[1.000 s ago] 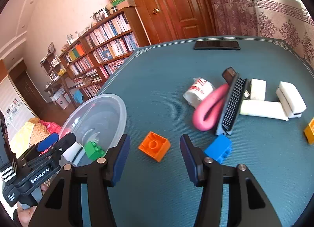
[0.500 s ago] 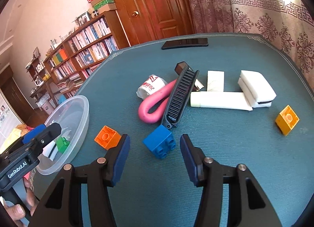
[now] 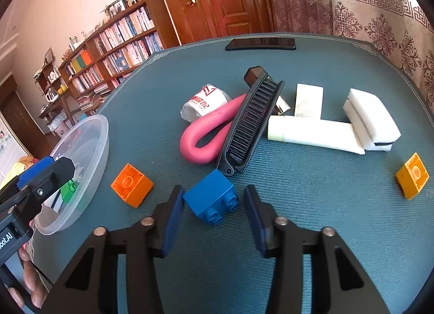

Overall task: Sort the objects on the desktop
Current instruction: 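Move the right tool to the blue brick and grasp it while the left tool withdraws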

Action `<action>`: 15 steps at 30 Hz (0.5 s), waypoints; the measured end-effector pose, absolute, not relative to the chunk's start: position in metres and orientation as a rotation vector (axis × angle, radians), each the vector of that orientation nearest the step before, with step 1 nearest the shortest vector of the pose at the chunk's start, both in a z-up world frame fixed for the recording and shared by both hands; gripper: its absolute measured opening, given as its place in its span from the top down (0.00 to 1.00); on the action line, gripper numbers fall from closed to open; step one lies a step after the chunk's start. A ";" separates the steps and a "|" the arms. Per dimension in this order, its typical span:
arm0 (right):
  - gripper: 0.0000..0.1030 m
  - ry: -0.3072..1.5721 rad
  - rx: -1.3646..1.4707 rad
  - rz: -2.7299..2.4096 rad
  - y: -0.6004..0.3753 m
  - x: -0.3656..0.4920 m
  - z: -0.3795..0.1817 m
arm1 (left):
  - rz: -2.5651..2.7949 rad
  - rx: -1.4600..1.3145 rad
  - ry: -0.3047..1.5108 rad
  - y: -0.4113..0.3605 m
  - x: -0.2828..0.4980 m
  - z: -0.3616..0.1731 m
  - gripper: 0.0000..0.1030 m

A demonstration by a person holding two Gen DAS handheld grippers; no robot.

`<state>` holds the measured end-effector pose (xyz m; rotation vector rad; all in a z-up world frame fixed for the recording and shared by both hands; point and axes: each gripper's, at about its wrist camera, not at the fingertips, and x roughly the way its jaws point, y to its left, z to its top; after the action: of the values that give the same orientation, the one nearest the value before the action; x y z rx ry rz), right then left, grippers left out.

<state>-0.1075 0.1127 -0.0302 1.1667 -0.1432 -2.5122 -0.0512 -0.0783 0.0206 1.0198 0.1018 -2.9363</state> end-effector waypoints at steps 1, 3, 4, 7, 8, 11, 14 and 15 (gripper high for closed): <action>0.57 -0.146 1.160 -2.514 0.114 -0.107 -0.030 | -2.938 1.022 0.103 -0.078 -0.051 0.021 0.26; 0.57 -0.138 1.152 -2.530 0.115 -0.104 -0.028 | -2.945 1.027 0.101 -0.075 -0.053 0.021 0.26; 0.57 -0.139 1.151 -2.539 0.117 -0.103 -0.028 | -2.949 1.032 0.098 -0.074 -0.054 0.020 0.26; 0.57 -0.167 1.161 -2.559 0.126 -0.100 -0.026 | -2.969 1.056 0.084 -0.066 -0.055 0.017 0.26; 0.57 -0.173 1.165 -2.569 0.130 -0.099 -0.027 | -2.978 1.061 0.071 -0.063 -0.056 0.016 0.26; 0.57 -0.189 1.172 -2.595 0.142 -0.095 -0.025 | -2.997 1.071 0.006 -0.049 -0.060 0.014 0.26; 0.57 -0.210 1.175 -2.621 0.155 -0.091 -0.025 | -3.013 1.088 -0.049 -0.037 -0.066 0.009 0.26; 0.57 -0.216 1.175 -2.632 0.159 -0.090 -0.025 | -3.018 1.095 -0.063 -0.033 -0.068 0.007 0.26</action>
<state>-0.0899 0.1592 -0.0249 1.1753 -0.2162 -2.6319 -0.0683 -0.0332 0.0074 1.0949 -0.0635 -3.0185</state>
